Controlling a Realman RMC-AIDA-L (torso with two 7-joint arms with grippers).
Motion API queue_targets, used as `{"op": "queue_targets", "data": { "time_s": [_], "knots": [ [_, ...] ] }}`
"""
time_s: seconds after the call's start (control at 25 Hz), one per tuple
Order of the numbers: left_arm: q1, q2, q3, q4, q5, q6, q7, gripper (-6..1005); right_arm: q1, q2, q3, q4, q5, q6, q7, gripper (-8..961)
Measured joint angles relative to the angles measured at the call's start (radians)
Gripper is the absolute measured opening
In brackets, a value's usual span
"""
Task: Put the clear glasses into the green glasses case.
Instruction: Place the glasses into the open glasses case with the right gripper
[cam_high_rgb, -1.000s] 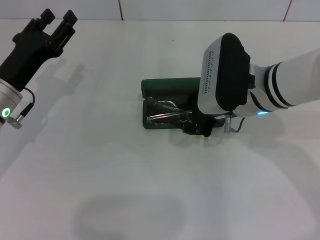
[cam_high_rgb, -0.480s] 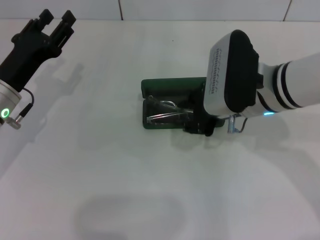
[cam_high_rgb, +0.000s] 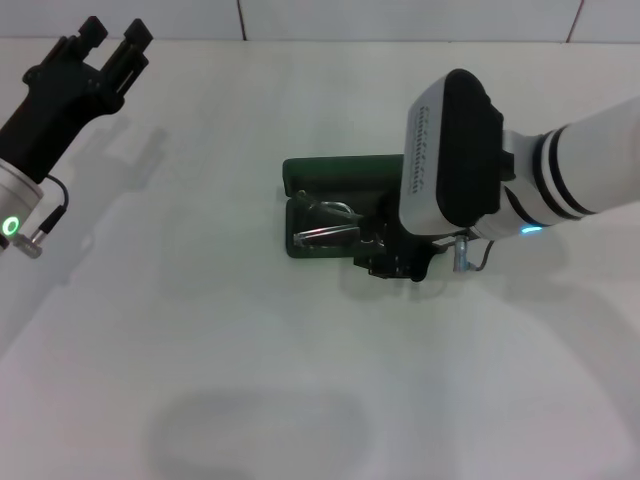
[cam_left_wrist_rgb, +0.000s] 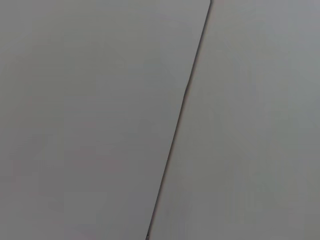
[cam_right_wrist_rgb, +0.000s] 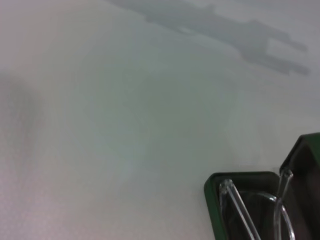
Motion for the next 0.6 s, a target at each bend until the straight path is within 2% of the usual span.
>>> {"op": "queue_targets", "data": {
  "time_s": [0.2,0.44,0.6],
  "knots": [
    [0.001,0.000,-0.001,0.000,0.000,0.000,0.000,645,0.020,0.001,-0.006,0.020,0.003,0.004,0.000,406],
    [0.004,0.001,-0.003,0.000,0.000,0.000,0.001,645,-0.027,-0.004,0.003,-0.050,0.001,0.004,0.001,406],
    [0.001,0.002,-0.004,0.000,0.000,0.000,0.001,645,-0.032,-0.003,0.011,-0.046,-0.014,0.006,0.002,406]
  ]
}}
